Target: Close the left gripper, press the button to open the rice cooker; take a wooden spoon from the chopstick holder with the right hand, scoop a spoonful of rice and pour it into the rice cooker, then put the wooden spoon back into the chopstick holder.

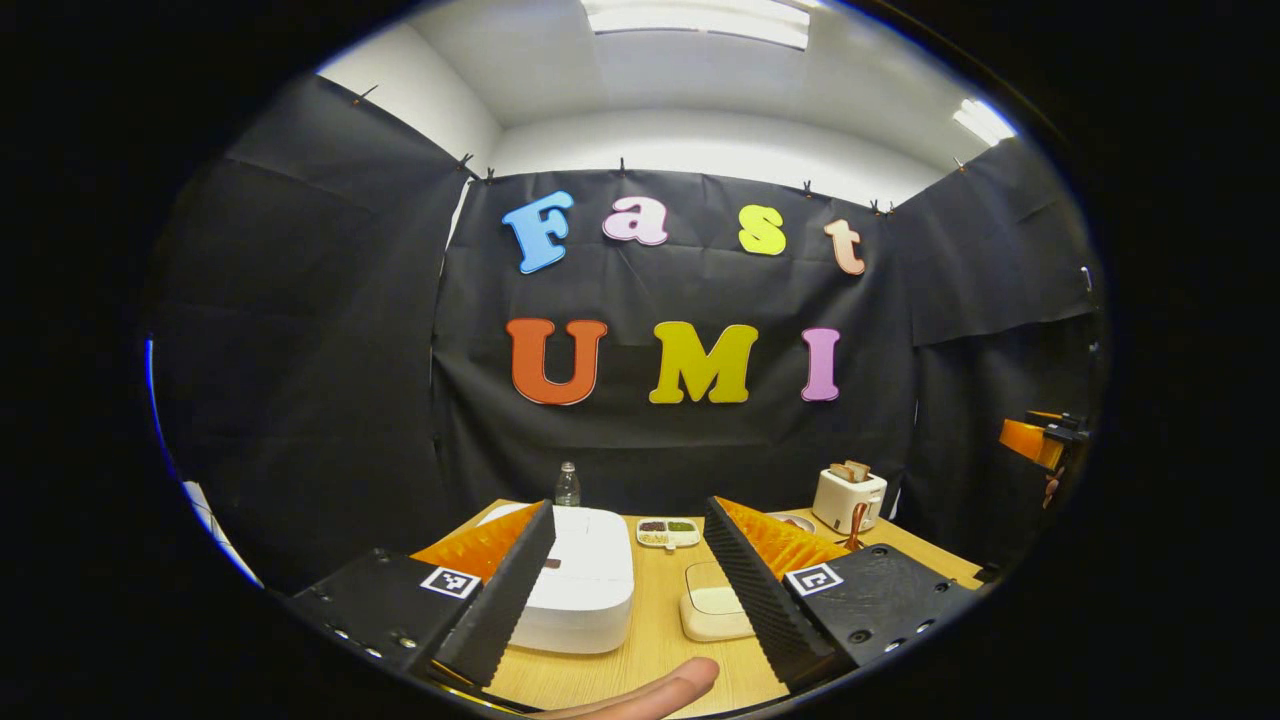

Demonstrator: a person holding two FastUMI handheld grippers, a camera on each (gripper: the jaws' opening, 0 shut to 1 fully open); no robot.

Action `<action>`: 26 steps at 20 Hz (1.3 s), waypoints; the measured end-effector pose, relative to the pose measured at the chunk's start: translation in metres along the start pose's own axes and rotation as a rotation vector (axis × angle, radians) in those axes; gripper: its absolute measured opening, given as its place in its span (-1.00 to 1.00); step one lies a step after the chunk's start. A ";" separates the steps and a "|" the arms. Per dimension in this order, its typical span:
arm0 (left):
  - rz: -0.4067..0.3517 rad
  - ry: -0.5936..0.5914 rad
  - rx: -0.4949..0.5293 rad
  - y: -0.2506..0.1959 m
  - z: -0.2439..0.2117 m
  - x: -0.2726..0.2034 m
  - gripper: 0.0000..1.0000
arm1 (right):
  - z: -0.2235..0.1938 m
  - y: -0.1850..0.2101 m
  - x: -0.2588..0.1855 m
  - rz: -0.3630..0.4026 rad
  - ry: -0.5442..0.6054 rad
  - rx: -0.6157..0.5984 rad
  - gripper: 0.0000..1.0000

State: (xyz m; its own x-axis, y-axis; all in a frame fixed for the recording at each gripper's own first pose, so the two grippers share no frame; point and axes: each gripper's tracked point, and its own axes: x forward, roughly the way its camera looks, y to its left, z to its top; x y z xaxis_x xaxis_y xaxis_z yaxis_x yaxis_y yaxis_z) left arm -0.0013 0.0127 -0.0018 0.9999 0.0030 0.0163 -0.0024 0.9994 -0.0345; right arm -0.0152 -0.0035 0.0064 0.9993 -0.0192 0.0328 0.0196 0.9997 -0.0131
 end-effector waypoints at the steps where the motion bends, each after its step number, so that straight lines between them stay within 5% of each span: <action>1: 0.002 0.001 0.008 0.001 -0.001 0.002 0.90 | -0.001 0.000 0.000 0.001 0.001 0.007 1.00; 7: 0.033 -0.040 0.026 0.013 0.004 0.008 0.88 | -0.009 -0.002 0.001 0.008 0.002 0.023 0.92; 12: -0.056 0.059 -0.002 0.002 -0.023 0.020 0.70 | -0.024 0.003 0.003 0.031 0.029 0.035 1.00; 17: -0.004 0.120 0.081 0.017 -0.045 0.030 0.70 | -0.032 0.006 0.004 0.046 0.035 0.029 0.92; 18: 0.000 0.147 0.083 0.019 -0.054 0.033 0.89 | -0.035 0.008 0.004 0.052 0.038 0.031 1.00; 19: -0.005 0.172 0.069 0.020 -0.061 0.035 0.64 | -0.038 0.009 0.004 0.058 0.042 0.033 1.00; 23: -0.052 0.237 -0.021 0.017 -0.080 0.049 0.61 | -0.047 0.012 0.007 0.073 0.052 0.028 1.00; 24: -0.039 0.248 -0.019 0.025 -0.087 0.054 0.04 | -0.050 0.013 0.008 0.075 0.055 0.026 1.00; 26: 0.025 0.261 0.008 0.045 -0.092 0.060 -0.22 | -0.055 0.015 0.009 0.080 0.063 0.022 1.00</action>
State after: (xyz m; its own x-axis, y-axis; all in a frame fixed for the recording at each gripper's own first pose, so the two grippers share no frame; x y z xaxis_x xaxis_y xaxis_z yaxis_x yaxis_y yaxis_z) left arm 0.0606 0.0546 -0.0947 0.9699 0.0195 -0.2427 -0.0261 0.9994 -0.0241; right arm -0.0039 0.0106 -0.0485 0.9977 0.0610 -0.0306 -0.0607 0.9981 0.0084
